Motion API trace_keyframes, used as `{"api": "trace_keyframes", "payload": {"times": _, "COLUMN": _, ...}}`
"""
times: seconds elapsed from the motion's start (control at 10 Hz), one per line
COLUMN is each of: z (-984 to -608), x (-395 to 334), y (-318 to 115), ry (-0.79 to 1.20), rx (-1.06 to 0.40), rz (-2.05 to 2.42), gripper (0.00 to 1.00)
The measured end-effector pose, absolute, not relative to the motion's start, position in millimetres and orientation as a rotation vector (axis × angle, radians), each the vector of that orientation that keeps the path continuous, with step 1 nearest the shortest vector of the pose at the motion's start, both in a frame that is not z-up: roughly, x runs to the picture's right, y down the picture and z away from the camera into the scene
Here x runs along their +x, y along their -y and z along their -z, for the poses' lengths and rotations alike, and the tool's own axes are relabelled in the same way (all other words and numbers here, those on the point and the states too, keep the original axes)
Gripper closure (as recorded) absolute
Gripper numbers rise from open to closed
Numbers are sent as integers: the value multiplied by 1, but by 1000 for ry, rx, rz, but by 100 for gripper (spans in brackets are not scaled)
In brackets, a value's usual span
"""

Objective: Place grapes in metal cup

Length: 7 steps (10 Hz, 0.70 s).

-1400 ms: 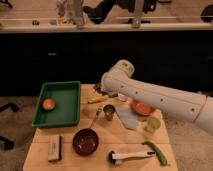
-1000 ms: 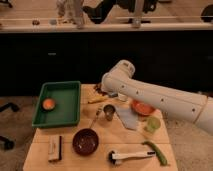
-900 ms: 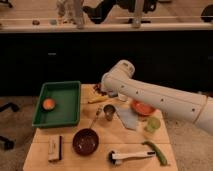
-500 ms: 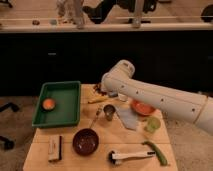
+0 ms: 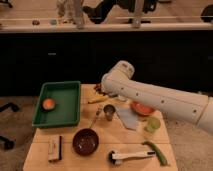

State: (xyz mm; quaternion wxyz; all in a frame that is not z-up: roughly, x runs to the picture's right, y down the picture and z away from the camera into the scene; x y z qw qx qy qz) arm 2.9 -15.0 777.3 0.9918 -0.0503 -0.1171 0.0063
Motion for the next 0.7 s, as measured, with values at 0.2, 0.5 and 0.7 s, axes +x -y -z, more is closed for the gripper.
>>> {"api": "trace_keyframes", "payload": {"times": 0.2, "z": -769, "x": 8, "y": 13, "ry": 223, "rx": -91, "rz": 4, "gripper": 100}}
{"api": "trace_keyframes", "payload": {"times": 0.5, "z": -755, "x": 12, "y": 7, "ry": 214, "rx": -85, "rz": 19, "gripper": 100}}
{"api": "trace_keyframes", "payload": {"times": 0.7, "z": -746, "x": 16, "y": -5, "ry": 210, "rx": -91, "rz": 25, "gripper": 100}}
